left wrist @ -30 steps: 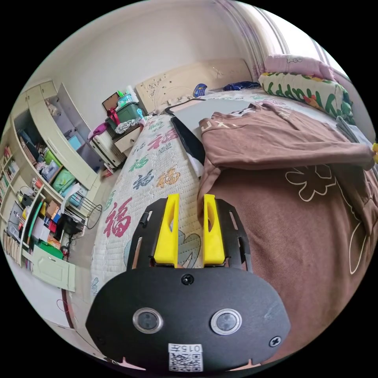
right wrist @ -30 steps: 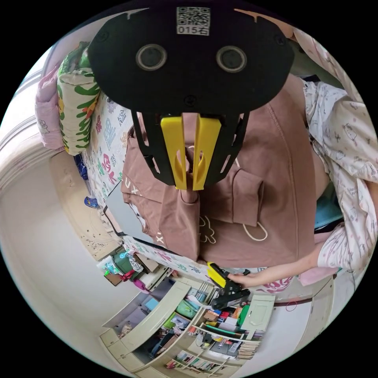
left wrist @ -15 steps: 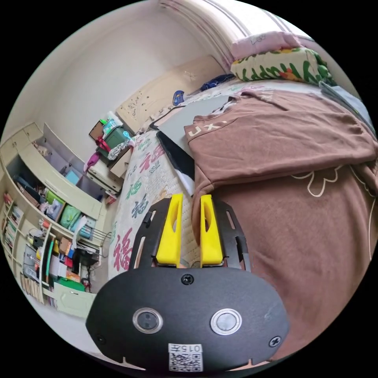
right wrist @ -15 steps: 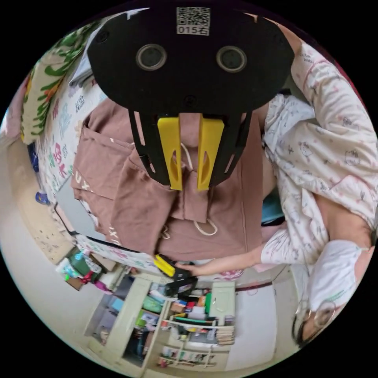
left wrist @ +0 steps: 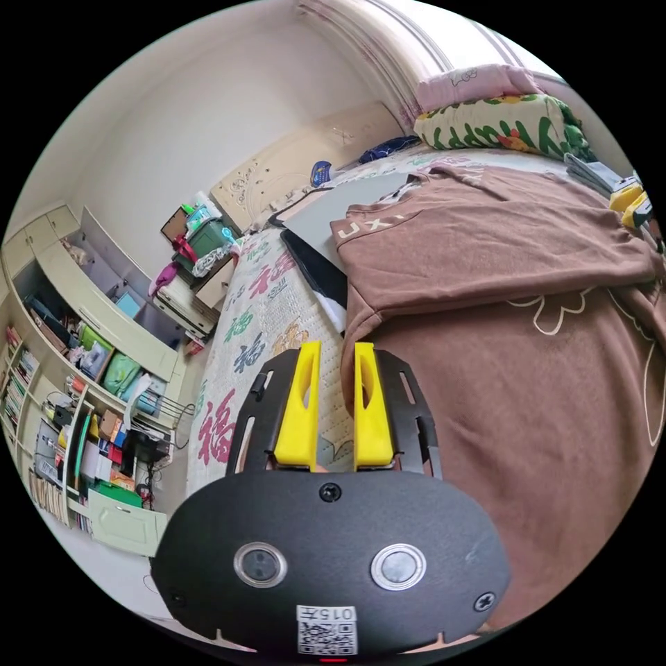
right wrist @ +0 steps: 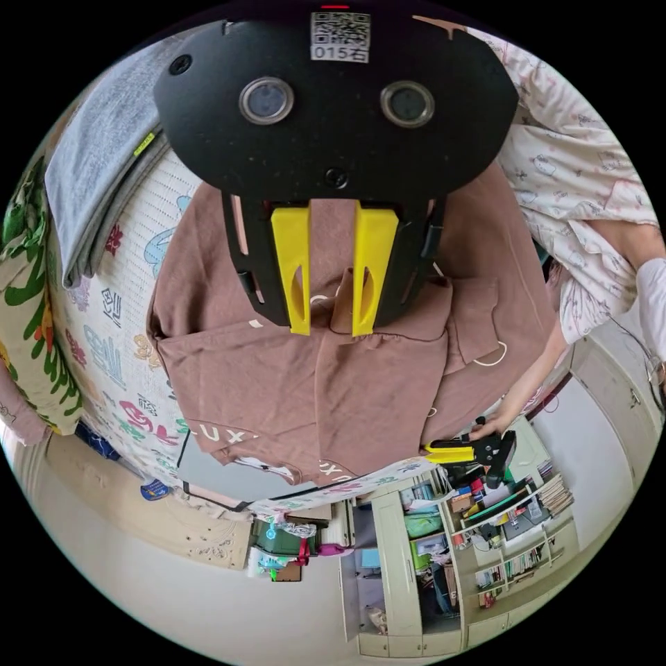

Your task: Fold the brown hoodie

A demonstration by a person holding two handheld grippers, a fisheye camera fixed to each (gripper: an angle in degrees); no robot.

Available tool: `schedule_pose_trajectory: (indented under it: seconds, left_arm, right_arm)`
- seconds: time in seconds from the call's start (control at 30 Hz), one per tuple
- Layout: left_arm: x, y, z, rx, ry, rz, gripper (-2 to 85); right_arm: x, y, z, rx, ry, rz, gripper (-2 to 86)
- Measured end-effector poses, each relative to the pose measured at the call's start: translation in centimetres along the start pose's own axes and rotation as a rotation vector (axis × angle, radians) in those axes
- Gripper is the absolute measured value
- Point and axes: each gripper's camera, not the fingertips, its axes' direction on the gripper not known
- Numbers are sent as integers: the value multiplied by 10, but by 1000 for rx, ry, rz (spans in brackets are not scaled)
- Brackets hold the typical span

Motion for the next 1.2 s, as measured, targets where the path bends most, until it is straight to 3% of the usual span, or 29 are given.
schedule_pose_trajectory:
  seconds: [0.13,0.2,0.3,0.4,0.53,0.63,0.73,1.03,1.13,1.2]
  left_arm:
    - [19,8,-87,171,-65,65,67]
    - [42,4,-156,419,148,191,62]
    - [81,-20,-203,625,458,443,64]
    - [134,-69,-192,480,638,652,71]
    - [181,-88,-180,349,669,809,83]
    - [183,-98,-174,340,638,751,85]
    - [180,-104,-159,310,723,702,50]
    - [167,-123,-156,347,739,716,3]
    - [122,-139,-155,393,785,632,8]
    - [61,-152,-144,433,739,457,10]
  right_arm:
    - [35,-19,-27,45,-49,28,101]
    - [63,-37,-34,13,-140,56,97]
    - [92,-55,-32,-24,-238,75,103]
    - [109,-63,-26,-51,-310,57,103]
    - [121,-56,-13,-28,-326,61,94]
    - [137,-47,-17,30,-365,77,76]
    - [146,-47,-20,28,-362,89,40]
    - [113,-53,-16,-7,-146,-22,7]
    - [107,-58,-14,-22,-121,-76,19]
    - [106,-66,-15,-58,6,-147,57]
